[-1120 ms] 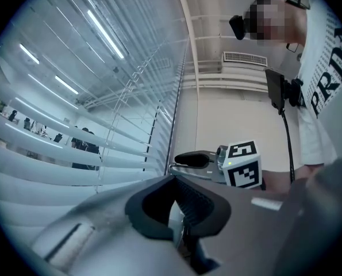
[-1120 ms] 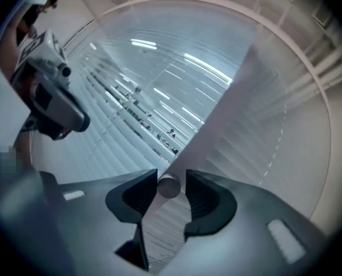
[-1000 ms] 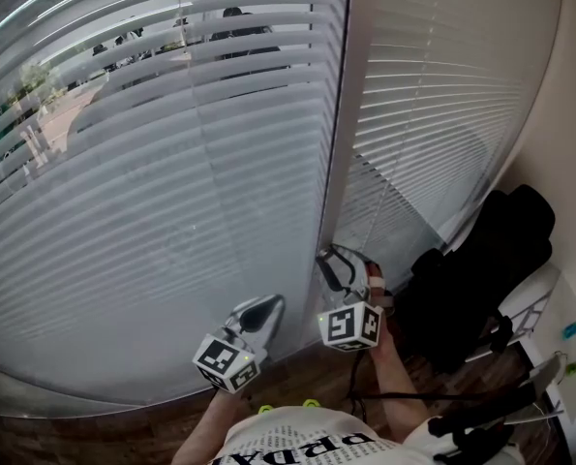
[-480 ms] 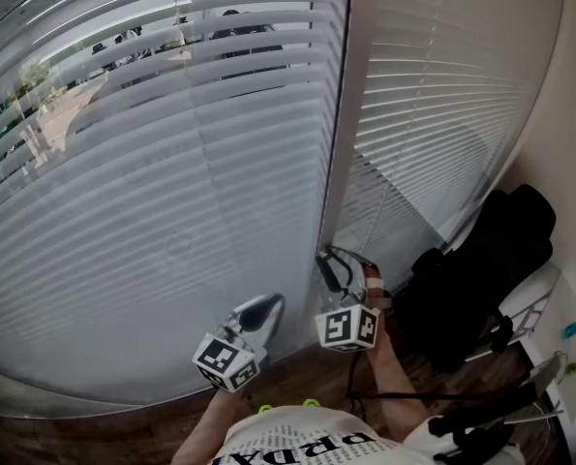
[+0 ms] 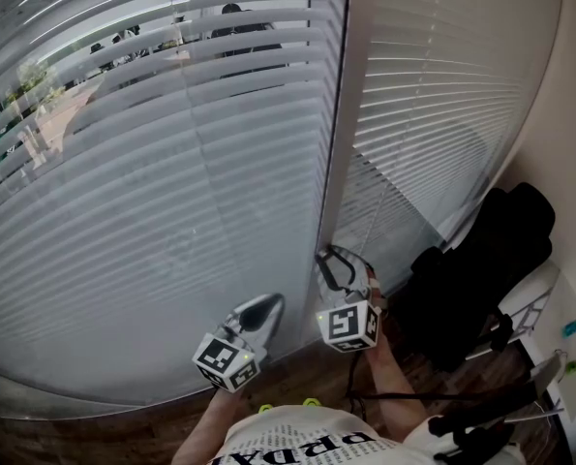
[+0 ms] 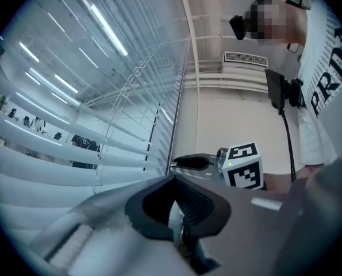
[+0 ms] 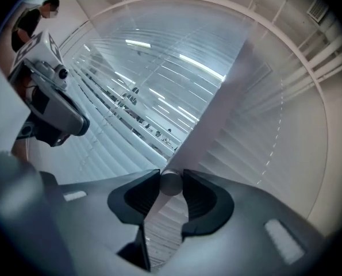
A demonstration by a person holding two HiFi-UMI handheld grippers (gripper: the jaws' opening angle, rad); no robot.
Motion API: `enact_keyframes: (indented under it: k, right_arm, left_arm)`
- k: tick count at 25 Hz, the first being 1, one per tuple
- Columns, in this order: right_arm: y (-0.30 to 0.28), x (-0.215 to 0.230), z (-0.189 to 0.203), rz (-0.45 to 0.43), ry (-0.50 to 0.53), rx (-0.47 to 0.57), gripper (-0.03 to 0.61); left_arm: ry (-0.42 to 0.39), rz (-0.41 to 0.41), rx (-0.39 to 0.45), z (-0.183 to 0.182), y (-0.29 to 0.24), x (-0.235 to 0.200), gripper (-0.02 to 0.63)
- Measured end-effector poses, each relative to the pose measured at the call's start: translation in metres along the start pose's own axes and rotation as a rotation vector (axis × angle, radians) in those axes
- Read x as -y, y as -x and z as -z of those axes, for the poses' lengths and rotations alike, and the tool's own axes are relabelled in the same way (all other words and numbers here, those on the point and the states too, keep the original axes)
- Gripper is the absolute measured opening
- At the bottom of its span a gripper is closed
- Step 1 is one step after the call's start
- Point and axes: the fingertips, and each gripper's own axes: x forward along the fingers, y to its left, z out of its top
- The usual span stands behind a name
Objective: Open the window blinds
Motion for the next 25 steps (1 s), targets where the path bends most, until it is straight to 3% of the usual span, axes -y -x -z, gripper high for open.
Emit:
enact_keyframes:
  k: [4, 12, 25]
  right_arm:
    - [-0.0004, 0.0019, 0.0028, -0.015, -0.103, 0.007, 0.135]
    - [0.0010, 0.0029, 0.0040, -0.016, -0.166, 0.001, 0.133]
    - [-0.0005, 0.0072, 0.0063, -0.032, -0.359, -0.002, 0.133]
  left_arm:
    - [0.003, 0.000, 0.000, 0.0002, -0.0007, 0.0002, -0.008]
    - [0.007, 0.002, -0.002, 0.0001, 0.0018, 0.0012, -0.008]
    - [0.009, 0.006, -0.005, 0.0013, 0.0021, 0.0003, -0.008]
